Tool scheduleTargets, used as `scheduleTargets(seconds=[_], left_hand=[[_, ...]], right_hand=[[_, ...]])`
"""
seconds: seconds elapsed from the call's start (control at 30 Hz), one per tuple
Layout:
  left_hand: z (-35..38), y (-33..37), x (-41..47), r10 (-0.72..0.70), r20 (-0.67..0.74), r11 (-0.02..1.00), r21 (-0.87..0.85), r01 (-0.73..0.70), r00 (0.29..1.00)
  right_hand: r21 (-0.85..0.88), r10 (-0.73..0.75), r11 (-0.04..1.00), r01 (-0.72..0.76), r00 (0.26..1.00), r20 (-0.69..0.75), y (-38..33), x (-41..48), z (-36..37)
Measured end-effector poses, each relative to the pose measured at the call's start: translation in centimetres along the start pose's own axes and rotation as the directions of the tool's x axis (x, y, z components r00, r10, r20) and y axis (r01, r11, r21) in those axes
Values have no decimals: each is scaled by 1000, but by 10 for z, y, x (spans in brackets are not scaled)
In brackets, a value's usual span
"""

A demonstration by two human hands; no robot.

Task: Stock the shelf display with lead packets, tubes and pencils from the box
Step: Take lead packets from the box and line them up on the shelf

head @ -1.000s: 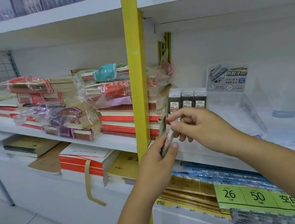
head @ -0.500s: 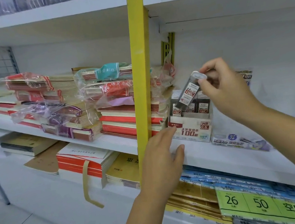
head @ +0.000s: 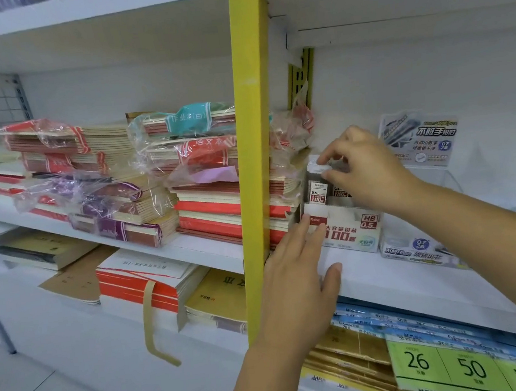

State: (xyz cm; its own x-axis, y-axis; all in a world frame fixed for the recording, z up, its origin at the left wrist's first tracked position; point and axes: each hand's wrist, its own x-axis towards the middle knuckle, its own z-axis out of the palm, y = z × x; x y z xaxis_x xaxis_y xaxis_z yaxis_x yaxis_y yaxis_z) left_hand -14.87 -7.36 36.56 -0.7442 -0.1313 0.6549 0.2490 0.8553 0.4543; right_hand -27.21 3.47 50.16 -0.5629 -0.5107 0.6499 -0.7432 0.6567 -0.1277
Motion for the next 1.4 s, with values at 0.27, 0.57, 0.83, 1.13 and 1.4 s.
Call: scheduleTargets(seconds=[0.27,0.57,0.83,1.13,1.4], left_hand=[[-4,3,-7,3,16,999,-33,-3,1000],[5,30,-96,62,4,995,-75,-62,998],[80,-20,-274,-402,733,863,101,496,549],[130,-50,-355,-562,805,569,210,795,189],[145,-57,-360,-503,862,342,129,931,66]], right_hand=[[-156,-22,988,23,1000,11,-5,-19,-17],[643,232,743,-183,973,8,-24,-197,-44],[325,434,456,-829,525,732,6,-413,97],[30,441,349,-937,192,876,7,-515,203],[-130,561,449,-884,166,811,16,-536,239]])
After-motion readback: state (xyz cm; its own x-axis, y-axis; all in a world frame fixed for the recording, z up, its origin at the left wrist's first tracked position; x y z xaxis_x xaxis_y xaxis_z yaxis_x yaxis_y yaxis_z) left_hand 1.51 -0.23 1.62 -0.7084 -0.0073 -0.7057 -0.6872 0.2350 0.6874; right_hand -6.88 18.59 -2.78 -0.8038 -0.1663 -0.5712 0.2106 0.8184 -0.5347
